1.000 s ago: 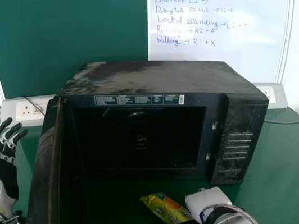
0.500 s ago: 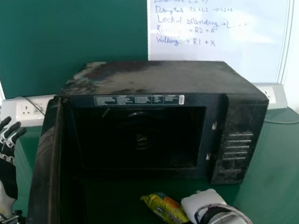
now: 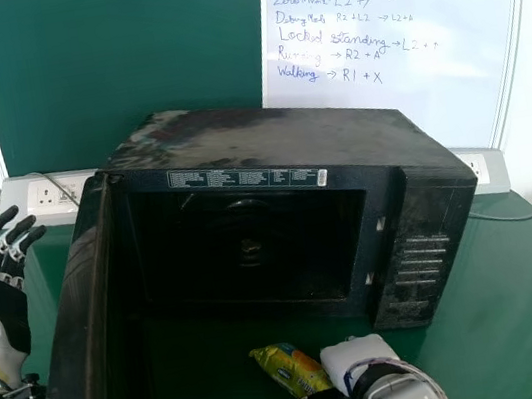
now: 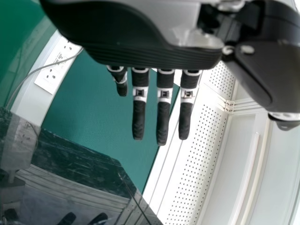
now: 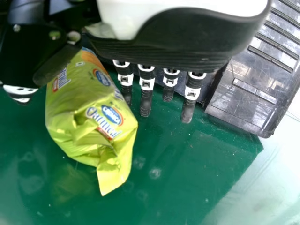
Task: Put biscuit inside oven
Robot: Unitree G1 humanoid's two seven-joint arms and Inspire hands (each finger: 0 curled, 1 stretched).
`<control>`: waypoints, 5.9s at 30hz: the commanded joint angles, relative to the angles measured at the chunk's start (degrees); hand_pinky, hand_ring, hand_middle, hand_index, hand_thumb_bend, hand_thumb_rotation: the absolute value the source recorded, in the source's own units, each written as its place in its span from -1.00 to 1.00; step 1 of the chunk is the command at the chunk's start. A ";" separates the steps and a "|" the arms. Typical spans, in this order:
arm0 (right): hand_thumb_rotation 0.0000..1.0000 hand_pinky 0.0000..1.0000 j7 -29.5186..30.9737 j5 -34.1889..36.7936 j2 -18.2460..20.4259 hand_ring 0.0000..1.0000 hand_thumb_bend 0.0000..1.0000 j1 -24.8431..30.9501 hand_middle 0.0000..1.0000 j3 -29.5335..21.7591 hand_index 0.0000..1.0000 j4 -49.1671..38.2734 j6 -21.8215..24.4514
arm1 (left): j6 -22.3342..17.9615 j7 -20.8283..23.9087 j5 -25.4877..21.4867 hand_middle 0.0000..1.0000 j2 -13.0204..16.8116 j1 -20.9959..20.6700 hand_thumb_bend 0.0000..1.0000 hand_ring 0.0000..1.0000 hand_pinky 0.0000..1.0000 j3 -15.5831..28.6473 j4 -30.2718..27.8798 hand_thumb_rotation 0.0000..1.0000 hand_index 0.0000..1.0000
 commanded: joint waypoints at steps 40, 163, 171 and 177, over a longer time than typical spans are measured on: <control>-0.55 0.41 -2.71 0.02 -0.21 0.57 0.50 0.33 0.69 5.16 0.76 4.83 1.83 | 0.98 1.42 -0.63 0.32 -0.64 -1.13 0.52 0.32 0.33 -1.28 -1.41 0.20 0.40; -1.00 -0.69 -1.81 0.37 4.78 -0.55 0.14 -22.27 -0.06 -0.64 0.46 10.14 7.57 | 1.12 1.52 -0.34 0.31 -0.27 -0.56 0.54 0.33 0.33 -0.95 -1.88 0.22 0.39; -1.00 -0.76 -3.56 0.54 4.52 -0.63 0.14 -25.16 -0.06 0.16 0.53 14.35 9.48 | 0.98 1.50 -0.33 0.31 -0.45 -0.27 0.53 0.32 0.33 -1.00 -2.00 0.22 0.40; -1.00 -0.68 -5.95 1.83 4.13 -0.53 0.13 -26.48 -0.06 0.64 0.52 16.82 10.24 | 1.04 1.46 -0.44 0.31 -0.41 -0.01 0.51 0.32 0.34 -0.97 -2.04 0.22 0.40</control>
